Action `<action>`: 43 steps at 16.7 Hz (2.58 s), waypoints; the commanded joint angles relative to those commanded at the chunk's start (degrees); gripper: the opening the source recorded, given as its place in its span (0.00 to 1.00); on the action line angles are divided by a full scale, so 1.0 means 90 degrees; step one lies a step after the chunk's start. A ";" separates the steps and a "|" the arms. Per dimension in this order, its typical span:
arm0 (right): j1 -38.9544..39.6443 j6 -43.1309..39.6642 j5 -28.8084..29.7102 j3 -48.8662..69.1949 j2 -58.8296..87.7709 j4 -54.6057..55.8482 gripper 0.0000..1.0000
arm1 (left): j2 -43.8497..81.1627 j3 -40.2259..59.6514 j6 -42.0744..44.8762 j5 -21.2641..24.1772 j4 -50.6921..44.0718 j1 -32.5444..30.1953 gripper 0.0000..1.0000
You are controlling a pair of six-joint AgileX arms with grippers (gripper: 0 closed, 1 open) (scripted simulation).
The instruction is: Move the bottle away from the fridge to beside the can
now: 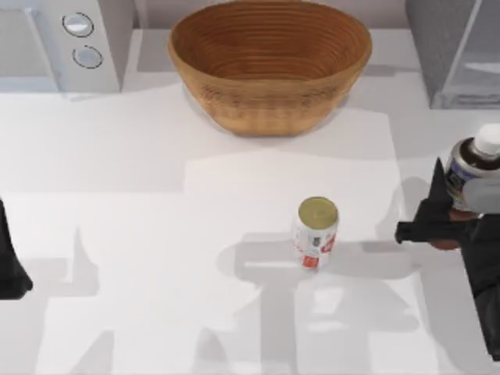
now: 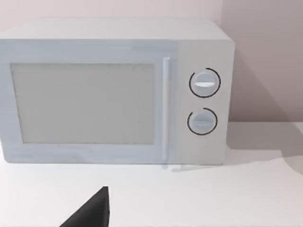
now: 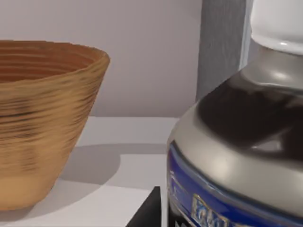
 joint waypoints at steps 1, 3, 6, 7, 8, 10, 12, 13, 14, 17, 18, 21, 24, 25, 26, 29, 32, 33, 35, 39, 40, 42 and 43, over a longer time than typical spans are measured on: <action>0.0000 0.0000 0.0000 0.0000 0.0000 0.0000 0.00 | 0.0000 0.0000 0.0000 0.0000 0.0000 0.0000 1.00; 0.0000 0.0000 0.0000 0.0000 0.0000 0.0000 0.00 | 0.0000 0.0000 0.0000 0.0000 0.0000 0.0000 1.00; 0.0000 0.0000 0.0000 0.0000 0.0000 0.0000 0.23 | 0.0000 0.0000 0.0000 0.0000 0.0000 0.0000 1.00; 0.0000 0.0000 0.0000 0.0000 0.0000 0.0000 0.30 | 0.0000 0.0000 0.0000 0.0000 0.0000 0.0000 1.00; 0.0000 0.0000 0.0000 0.0000 0.0000 0.0000 0.38 | 0.0000 0.0000 0.0000 0.0000 0.0000 0.0000 1.00; 0.0000 0.0000 0.0000 0.0000 0.0000 0.0000 0.53 | 0.0000 0.0000 0.0000 0.0000 0.0000 0.0000 1.00; 0.0000 0.0000 0.0000 0.0000 0.0000 0.0000 0.68 | 0.0000 0.0000 0.0000 0.0000 0.0000 0.0000 1.00; 0.0000 0.0000 0.0000 0.0000 0.0000 0.0000 0.75 | 0.0000 0.0000 0.0000 0.0000 0.0000 0.0000 1.00; 0.0000 0.0000 0.0000 0.0000 0.0000 0.0000 0.83 | 0.0000 0.0000 0.0000 0.0000 0.0000 0.0000 1.00; 0.0000 0.0000 0.0000 0.0000 0.0000 0.0000 1.00 | 0.0000 0.0000 0.0000 0.0000 0.0000 0.0000 1.00; 0.0000 0.0000 0.0000 0.0000 0.0000 0.0000 1.00 | 0.0000 0.0000 0.0000 0.0000 0.0000 0.0000 1.00; 0.0000 0.0000 0.0000 0.0000 0.0000 0.0000 1.00 | 0.0000 0.0000 0.0000 0.0000 0.0000 0.0000 1.00; 0.0000 0.0000 0.0000 0.0000 0.0000 0.0000 1.00 | 0.0000 0.0000 0.0000 0.0000 0.0000 0.0000 1.00; -0.0002 0.0001 -0.0001 0.0003 0.0002 -0.0001 1.00 | 0.0000 0.0000 0.0000 0.0000 0.0000 0.0000 1.00; 0.0001 0.0002 0.0023 -0.0011 -0.0013 0.0003 1.00 | 0.0000 0.0000 0.0000 0.0000 0.0000 0.0000 1.00; 0.0282 0.0004 0.0295 -0.0285 -0.0146 0.0064 1.00 | 0.0000 0.0000 0.0000 0.0000 0.0000 0.0000 1.00; 0.0609 0.0008 0.0605 -0.0557 -0.0361 0.0175 1.00 | 0.0000 0.0000 0.0000 0.0000 0.0000 0.0000 1.00; 0.0645 0.0008 0.0640 -0.0587 -0.0383 0.0190 1.00 | 0.0000 0.0000 0.0000 0.0000 0.0000 0.0000 1.00; 0.0646 0.0008 0.0641 -0.0587 -0.0383 0.0191 1.00 | 0.0000 0.0000 0.0000 0.0000 0.0000 0.0000 1.00; 0.0549 0.0014 0.0574 -0.0492 -0.0550 0.0013 1.00 | 0.0000 0.0000 0.0000 0.0000 0.0000 0.0000 1.00; 0.0480 0.0020 0.0515 -0.0431 -0.0749 -0.0160 1.00 | 0.0000 0.0000 0.0000 0.0000 0.0000 0.0000 1.00; 0.0279 0.0034 0.0324 -0.0301 -0.1335 -0.0680 1.00 | 0.0000 0.0000 0.0000 0.0000 0.0000 0.0000 1.00; 0.0150 0.0042 0.0196 -0.0248 -0.1700 -0.1023 1.00 | 0.0000 0.0000 0.0000 0.0000 0.0000 0.0000 1.00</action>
